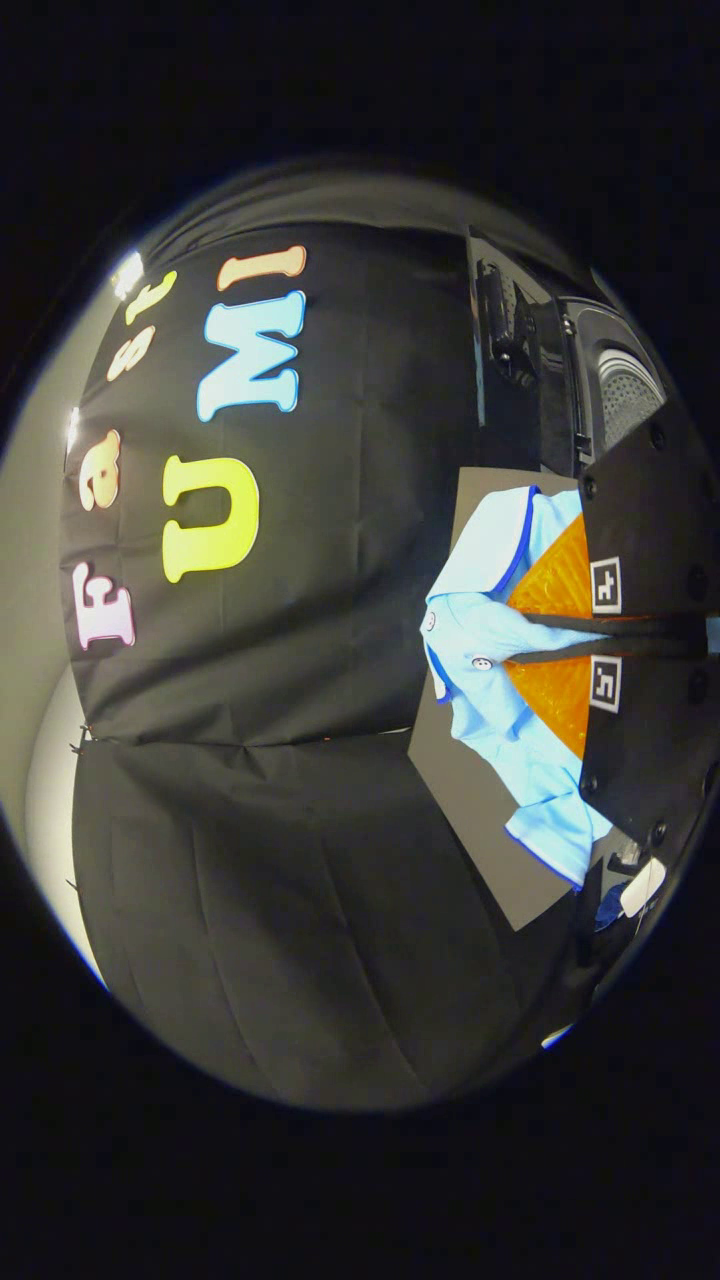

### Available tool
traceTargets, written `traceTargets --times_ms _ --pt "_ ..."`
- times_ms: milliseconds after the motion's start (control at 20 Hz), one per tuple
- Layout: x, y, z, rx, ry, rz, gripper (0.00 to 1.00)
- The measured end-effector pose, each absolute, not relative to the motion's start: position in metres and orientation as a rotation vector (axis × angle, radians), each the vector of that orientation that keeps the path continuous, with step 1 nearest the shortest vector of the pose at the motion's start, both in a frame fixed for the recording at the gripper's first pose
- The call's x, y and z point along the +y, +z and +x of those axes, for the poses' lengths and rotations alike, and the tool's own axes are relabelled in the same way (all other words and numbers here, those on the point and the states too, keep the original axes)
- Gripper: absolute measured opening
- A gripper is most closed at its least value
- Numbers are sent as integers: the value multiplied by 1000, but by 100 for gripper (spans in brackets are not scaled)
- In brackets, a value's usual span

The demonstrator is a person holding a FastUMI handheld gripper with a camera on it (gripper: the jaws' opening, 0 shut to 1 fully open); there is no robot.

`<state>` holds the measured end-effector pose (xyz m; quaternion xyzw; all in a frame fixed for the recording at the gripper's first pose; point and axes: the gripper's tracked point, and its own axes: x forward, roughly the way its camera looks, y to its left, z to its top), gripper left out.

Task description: Put the clothes into the washing machine and then close the washing machine lid.

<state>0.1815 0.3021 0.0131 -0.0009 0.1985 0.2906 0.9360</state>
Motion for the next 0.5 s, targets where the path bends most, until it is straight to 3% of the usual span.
traceTargets --times_ms 500 --pt "236 44 206 325 514 -12 1"
